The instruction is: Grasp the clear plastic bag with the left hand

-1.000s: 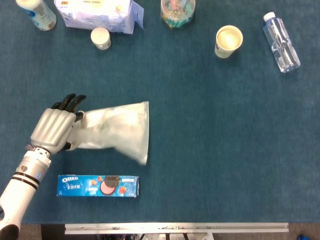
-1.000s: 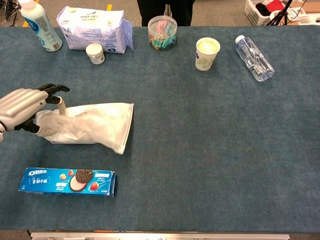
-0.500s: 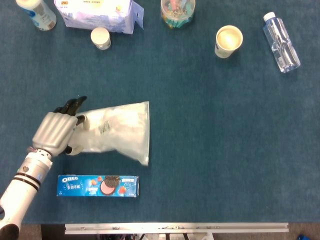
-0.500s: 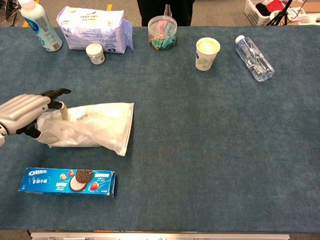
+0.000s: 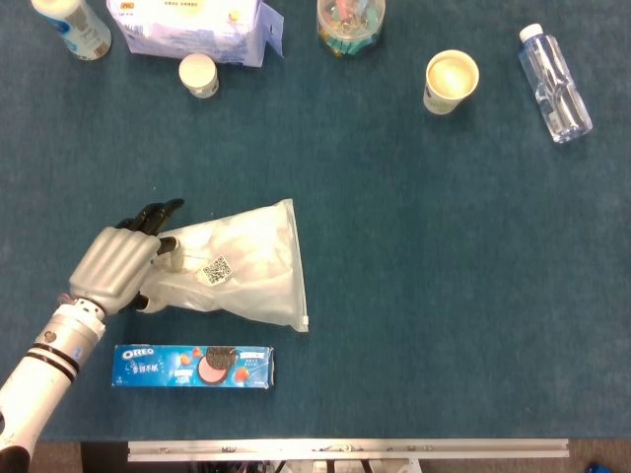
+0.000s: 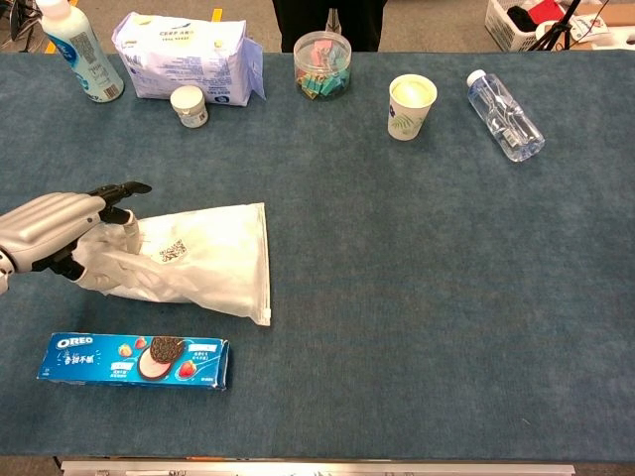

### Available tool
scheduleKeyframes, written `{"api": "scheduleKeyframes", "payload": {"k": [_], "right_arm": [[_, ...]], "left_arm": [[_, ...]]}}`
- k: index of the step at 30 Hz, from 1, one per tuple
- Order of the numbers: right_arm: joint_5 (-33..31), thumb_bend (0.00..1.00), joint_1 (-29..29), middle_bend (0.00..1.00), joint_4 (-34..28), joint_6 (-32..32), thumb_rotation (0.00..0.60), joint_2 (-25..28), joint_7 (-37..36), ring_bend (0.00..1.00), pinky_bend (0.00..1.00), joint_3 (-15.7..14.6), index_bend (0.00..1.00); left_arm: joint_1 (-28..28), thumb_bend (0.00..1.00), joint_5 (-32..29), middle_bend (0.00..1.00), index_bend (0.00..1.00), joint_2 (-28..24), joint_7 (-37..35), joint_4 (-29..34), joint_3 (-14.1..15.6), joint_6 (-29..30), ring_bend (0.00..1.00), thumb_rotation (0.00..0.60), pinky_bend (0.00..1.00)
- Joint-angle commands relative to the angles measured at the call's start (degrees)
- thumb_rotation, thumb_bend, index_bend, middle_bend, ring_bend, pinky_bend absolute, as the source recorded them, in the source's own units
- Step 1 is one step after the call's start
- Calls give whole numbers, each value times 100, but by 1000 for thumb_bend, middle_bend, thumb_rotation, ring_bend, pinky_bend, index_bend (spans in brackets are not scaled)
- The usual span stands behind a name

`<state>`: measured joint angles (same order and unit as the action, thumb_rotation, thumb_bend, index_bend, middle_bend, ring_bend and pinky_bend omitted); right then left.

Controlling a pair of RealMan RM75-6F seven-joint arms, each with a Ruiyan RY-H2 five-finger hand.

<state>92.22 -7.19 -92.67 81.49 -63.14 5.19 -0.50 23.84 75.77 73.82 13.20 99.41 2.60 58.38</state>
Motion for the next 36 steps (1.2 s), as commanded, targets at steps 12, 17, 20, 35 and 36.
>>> {"api": "scheduleKeyframes", "payload": {"k": [12, 17, 20, 35, 36], "right_arm": [[-23, 82, 0, 336, 19, 3, 600, -16, 14, 163, 287, 16, 411], [-18, 82, 11, 336, 12, 17, 600, -26, 52, 163, 287, 10, 411], [-23, 83, 14, 336, 11, 10, 600, -35, 82, 164, 287, 6, 411], [-75, 82, -14, 336, 91, -156, 600, -134, 264, 164, 287, -43, 411], [-79, 82, -18, 336, 98, -166, 600, -138, 271, 164, 287, -42, 411]], "left_arm": [[-293, 37, 464, 0, 91, -318, -479, 79, 103, 562, 56, 600, 159], [-565, 23, 918, 28, 157, -575, -752, 218, 221, 1110, 57, 600, 150], [-778, 23, 1371, 79, 233, -702, -849, 249, 345, 1576, 70, 600, 150], [-1701, 23, 2495, 310, 402, -786, -604, -341, 278, 3619, 189, 600, 157], [-1734, 23, 2469, 315, 403, -802, -634, -373, 265, 3657, 191, 600, 158]]}}
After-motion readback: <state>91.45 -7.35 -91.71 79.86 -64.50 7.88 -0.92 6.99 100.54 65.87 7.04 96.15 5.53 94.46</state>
